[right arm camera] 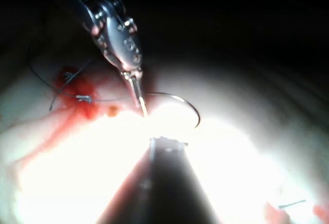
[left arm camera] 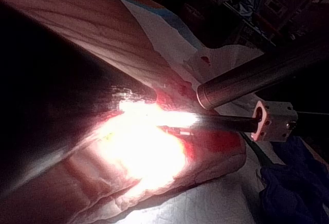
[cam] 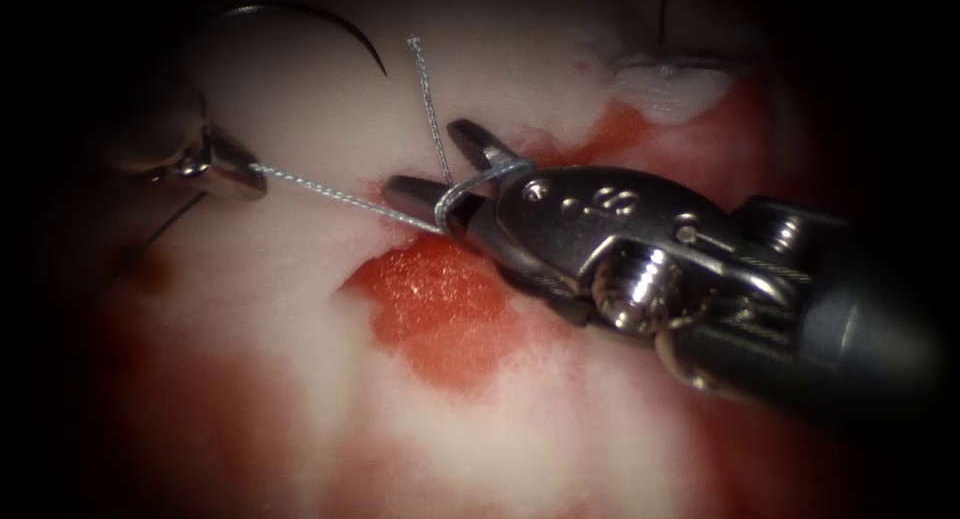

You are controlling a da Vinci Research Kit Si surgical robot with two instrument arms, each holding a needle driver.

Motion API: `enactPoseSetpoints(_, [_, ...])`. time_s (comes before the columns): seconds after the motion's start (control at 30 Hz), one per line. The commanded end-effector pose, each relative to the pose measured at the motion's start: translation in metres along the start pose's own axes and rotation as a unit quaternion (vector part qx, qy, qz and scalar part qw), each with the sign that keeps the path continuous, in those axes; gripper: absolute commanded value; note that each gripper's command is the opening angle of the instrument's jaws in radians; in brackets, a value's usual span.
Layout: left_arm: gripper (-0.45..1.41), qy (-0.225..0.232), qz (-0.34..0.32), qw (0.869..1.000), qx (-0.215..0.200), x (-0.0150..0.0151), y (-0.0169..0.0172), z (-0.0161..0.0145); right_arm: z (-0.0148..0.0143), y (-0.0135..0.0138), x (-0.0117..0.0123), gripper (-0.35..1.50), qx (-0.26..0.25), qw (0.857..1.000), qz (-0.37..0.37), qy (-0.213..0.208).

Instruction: Wound Closure

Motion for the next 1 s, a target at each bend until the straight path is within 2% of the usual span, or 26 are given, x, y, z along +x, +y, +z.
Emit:
enactPoseSetpoints(0.03, [-0.45, -0.003, 0.0, 1.0, -0.004, -0.0011, 0.0006, -0.0004, 0.0006, -0.0003, 0.0013, 0.49, 0.0, 1.0, 0.0, 0.004])
enactPoseSetpoints(0.13, [-0.45, -0.003, 0.001, 1.0, -0.005, -0.0011, 0.0005, -0.0004, 0.0009, -0.0003, 0.0013, 0.41, -0.002, 1.0, 0.006, 0.004])
enactPoseSetpoints(0.23, [-0.45, -0.002, 0.0, 1.0, -0.006, -0.0012, 0.0004, -0.0002, 0.001, -0.0002, 0.0015, 0.46, -0.003, 1.0, 0.007, 0.004])
enactPoseSetpoints(0.73, [-0.45, -0.001, 0.003, 1.0, -0.006, -0.0015, -0.0002, 0.0003, 0.0024, -0.0005, 0.0022, 0.29, -0.015, 1.0, 0.019, 0.007])
enactPoseSetpoints(0.8, [-0.45, -0.001, 0.002, 1.0, -0.005, -0.0015, -0.0002, 0.0003, 0.0024, -0.0005, 0.0023, 0.16, -0.015, 1.0, 0.02, 0.007])
enactPoseSetpoints(0.87, [-0.45, -0.001, 0.002, 1.0, -0.005, -0.0015, -0.0002, 0.0004, 0.0024, -0.0004, 0.0023, -0.1, -0.016, 1.0, 0.02, 0.007])
enactPoseSetpoints(0.93, [-0.45, -0.001, 0.002, 1.0, -0.004, -0.0015, -0.0003, 0.0004, 0.0025, -0.0004, 0.0024, -0.11, -0.014, 1.0, 0.02, 0.008])
enactPoseSetpoints(0.97, [-0.45, -0.001, 0.002, 1.0, -0.003, -0.0015, -0.0003, 0.0004, 0.0025, -0.0003, 0.0024, -0.35, -0.005, 1.0, 0.02, 0.006])
enactPoseSetpoints(1.0, [-0.45, -0.001, 0.002, 1.0, -0.003, -0.0015, -0.0003, 0.0004, 0.0025, -0.0003, 0.0024, -0.35, -0.005, 1.0, 0.02, 0.006])
